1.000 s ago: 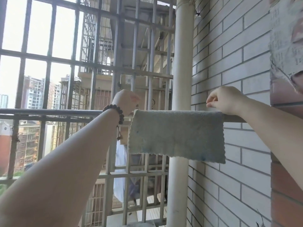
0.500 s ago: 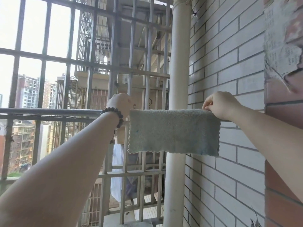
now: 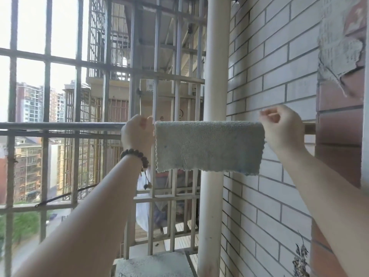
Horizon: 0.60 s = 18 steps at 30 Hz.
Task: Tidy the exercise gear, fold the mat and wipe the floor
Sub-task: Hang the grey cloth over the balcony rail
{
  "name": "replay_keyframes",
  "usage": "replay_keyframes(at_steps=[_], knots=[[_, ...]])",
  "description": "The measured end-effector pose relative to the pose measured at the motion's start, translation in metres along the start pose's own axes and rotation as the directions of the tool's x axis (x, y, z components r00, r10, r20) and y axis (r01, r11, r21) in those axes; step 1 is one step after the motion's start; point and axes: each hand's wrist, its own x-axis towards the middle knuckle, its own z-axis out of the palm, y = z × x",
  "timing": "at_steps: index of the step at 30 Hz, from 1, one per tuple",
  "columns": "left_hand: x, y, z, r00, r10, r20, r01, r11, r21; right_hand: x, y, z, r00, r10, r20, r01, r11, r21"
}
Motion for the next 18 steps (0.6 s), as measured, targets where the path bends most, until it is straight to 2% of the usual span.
replay_keyframes(at_steps=[1, 2, 3, 5, 7, 8, 11, 14, 18], knots=[[-0.012, -0.010, -0.002, 0.997, -0.071, -0.013, 0.071, 0.997, -0.003, -0.014, 0.008, 0.001, 0.996, 0.072, -0.054, -0.068, 0.995, 0.070], [-0.023, -0.022, -0.002, 0.988, -0.151, 0.037, 0.152, 0.988, -0.030, -0.028, 0.019, 0.004, 0.985, 0.163, -0.064, -0.154, 0.981, 0.122], [-0.032, -0.033, -0.001, 0.962, -0.230, 0.147, 0.245, 0.965, -0.092, -0.040, 0.029, 0.008, 0.969, 0.245, -0.028, -0.237, 0.957, 0.165], [-0.047, -0.050, 0.003, 0.827, -0.316, 0.465, 0.465, 0.849, -0.251, -0.057, 0.045, 0.017, 0.933, 0.338, 0.123, -0.359, 0.900, 0.249], [-0.055, -0.059, 0.007, 0.707, -0.290, 0.644, 0.576, 0.765, -0.288, -0.064, 0.050, 0.023, 0.891, 0.364, 0.270, -0.442, 0.832, 0.335], [-0.056, -0.060, 0.010, 0.684, -0.280, 0.674, 0.595, 0.748, -0.293, -0.066, 0.051, 0.024, 0.869, 0.365, 0.334, -0.477, 0.799, 0.367], [-0.055, -0.061, 0.017, 0.683, -0.299, 0.667, 0.632, 0.700, -0.333, -0.067, 0.047, 0.025, 0.792, 0.343, 0.505, -0.573, 0.703, 0.421], [-0.048, -0.059, 0.017, 0.666, -0.293, 0.686, 0.671, 0.637, -0.379, -0.067, 0.047, 0.024, 0.791, 0.368, 0.489, -0.580, 0.704, 0.409], [-0.040, -0.052, 0.016, 0.607, -0.177, 0.775, 0.720, 0.536, -0.441, -0.069, 0.047, 0.019, 0.781, 0.409, 0.472, -0.605, 0.682, 0.411]])
